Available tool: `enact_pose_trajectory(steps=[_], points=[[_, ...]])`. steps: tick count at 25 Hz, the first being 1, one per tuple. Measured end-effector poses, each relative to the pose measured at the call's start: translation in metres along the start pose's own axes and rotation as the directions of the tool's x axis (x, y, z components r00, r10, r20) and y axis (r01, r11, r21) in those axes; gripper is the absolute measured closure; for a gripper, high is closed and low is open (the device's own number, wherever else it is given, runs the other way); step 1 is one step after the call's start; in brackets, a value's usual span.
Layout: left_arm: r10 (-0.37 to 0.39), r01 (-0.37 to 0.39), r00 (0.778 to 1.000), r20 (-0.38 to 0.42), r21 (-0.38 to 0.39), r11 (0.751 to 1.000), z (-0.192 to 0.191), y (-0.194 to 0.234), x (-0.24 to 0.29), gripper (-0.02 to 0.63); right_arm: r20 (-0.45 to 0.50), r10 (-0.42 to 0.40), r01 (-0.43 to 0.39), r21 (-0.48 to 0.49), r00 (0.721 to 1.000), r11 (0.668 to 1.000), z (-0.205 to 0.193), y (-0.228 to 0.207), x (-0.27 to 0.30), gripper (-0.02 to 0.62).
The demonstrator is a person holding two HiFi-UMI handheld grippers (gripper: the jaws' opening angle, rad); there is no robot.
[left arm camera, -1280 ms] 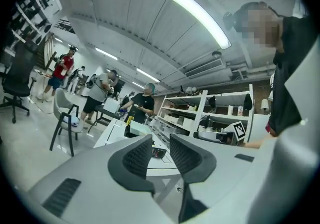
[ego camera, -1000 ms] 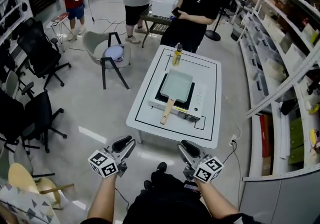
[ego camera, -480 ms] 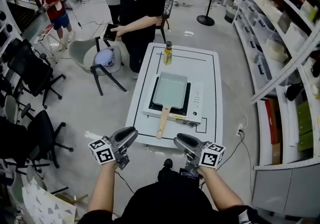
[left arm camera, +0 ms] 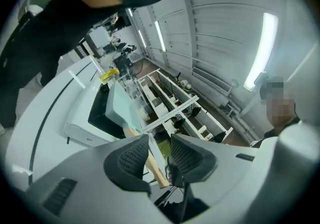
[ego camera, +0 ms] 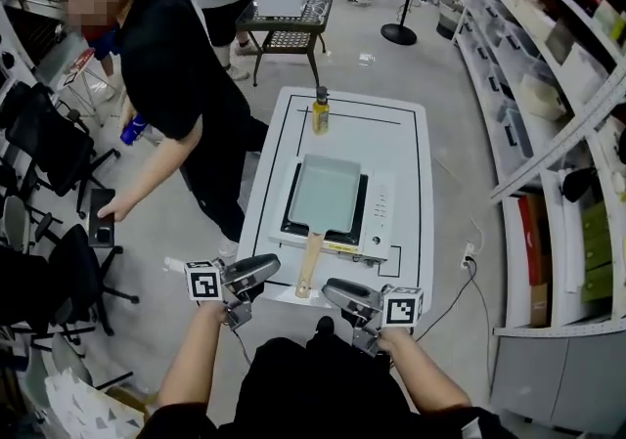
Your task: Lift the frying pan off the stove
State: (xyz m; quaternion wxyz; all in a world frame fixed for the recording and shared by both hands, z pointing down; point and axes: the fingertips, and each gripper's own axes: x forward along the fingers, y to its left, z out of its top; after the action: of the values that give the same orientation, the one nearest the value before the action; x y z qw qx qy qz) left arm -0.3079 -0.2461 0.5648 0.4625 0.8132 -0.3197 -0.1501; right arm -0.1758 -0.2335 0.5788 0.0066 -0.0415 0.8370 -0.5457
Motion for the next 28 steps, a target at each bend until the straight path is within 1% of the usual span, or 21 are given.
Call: enact_pose_trajectory(steps=[3,6,9,11,13,14,15,17,19,25,28], points=[[-0.036,0.032,0.998,-0.058,-0.068,0.997,-0.004,0.018,0.012,0.459,0.020,-0.005,0.004,0.057,1.000,0.998,0.005,-0.005,0.005,0.428],[-0.058,0.038,0.992,-0.110,-0.170,0.985,-0.010,0.039,0.017,0.444,0.033,-0.024,0.020,0.092,0.999,0.996,0.008,-0.011,0.007,0.418],[-0.087,0.046,0.980,-0.177,-0.220,0.974,-0.014,0.052,0.026,0.431,0.011,-0.062,0.060,0.116,0.998,0.991,0.006,-0.025,0.009,0.408],[-0.116,0.058,0.970,-0.214,-0.261,0.964,-0.018,0.059,0.036,0.423,0.004,-0.062,0.061,0.139,0.998,0.988,0.007,-0.028,0.016,0.397],[-0.153,0.068,0.958,-0.243,-0.326,0.943,-0.026,0.068,0.047,0.414,0.009,-0.062,0.060,0.167,0.998,0.984,0.009,-0.033,0.023,0.393],[-0.176,0.075,0.951,-0.254,-0.364,0.928,-0.030,0.070,0.053,0.410,0.009,-0.061,0.059,0.155,0.998,0.986,0.012,-0.034,0.027,0.393],[-0.200,0.082,0.944,-0.262,-0.403,0.912,-0.033,0.072,0.059,0.402,0.010,-0.059,0.057,0.143,0.998,0.988,0.015,-0.035,0.030,0.393],[-0.250,0.100,0.932,-0.262,-0.477,0.873,-0.038,0.073,0.068,0.396,0.017,-0.058,0.055,0.150,0.998,0.987,0.017,-0.036,0.036,0.393],[-0.294,0.122,0.922,-0.254,-0.528,0.841,-0.040,0.073,0.076,0.393,0.019,-0.059,0.055,0.164,0.998,0.985,0.016,-0.039,0.041,0.393],[-0.371,0.149,0.889,-0.268,-0.597,0.788,-0.046,0.075,0.096,0.393,0.004,-0.073,0.071,0.193,0.997,0.979,0.007,-0.049,0.051,0.393],[-0.397,0.148,0.874,-0.281,-0.625,0.767,-0.047,0.072,0.102,0.393,-0.015,-0.061,0.063,0.197,0.998,0.978,0.008,-0.049,0.059,0.393]])
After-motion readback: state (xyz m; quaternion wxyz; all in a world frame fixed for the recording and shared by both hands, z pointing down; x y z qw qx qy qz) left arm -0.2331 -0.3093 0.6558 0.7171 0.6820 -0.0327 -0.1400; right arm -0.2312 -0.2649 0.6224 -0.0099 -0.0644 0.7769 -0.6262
